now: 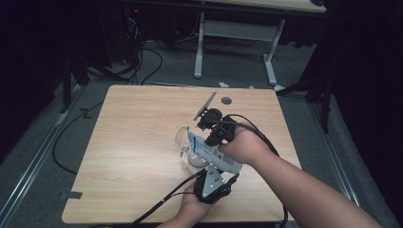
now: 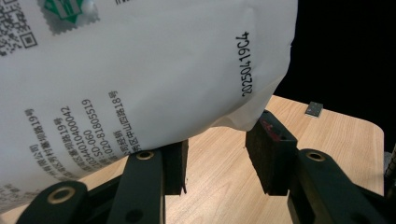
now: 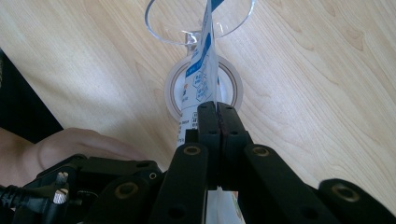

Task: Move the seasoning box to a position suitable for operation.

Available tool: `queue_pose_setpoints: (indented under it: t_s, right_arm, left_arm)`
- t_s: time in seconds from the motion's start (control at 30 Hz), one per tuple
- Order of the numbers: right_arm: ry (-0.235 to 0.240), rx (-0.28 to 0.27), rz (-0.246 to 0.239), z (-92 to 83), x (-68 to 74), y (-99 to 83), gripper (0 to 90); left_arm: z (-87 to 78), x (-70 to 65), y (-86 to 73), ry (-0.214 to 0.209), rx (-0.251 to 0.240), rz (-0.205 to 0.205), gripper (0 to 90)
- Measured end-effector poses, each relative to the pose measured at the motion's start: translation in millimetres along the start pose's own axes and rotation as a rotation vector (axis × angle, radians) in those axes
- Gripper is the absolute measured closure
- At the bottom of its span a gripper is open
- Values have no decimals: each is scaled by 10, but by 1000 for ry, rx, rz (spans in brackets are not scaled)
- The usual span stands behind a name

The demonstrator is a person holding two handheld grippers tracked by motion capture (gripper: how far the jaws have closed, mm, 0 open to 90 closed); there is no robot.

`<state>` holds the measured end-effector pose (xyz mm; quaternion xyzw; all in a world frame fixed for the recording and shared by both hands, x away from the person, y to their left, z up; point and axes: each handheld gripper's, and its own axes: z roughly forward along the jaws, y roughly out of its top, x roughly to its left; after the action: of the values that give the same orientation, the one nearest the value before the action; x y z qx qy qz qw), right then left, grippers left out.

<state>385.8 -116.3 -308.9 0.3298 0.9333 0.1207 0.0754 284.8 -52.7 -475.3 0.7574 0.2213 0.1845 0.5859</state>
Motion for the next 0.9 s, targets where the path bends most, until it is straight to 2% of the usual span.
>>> queue_pose_setpoints:
  t_s: [0.9]
  right_arm:
    - [-3,-2,-2,3,8,-2,900]
  left_arm:
    - [-6,-9,4,0,-5,-2,604]
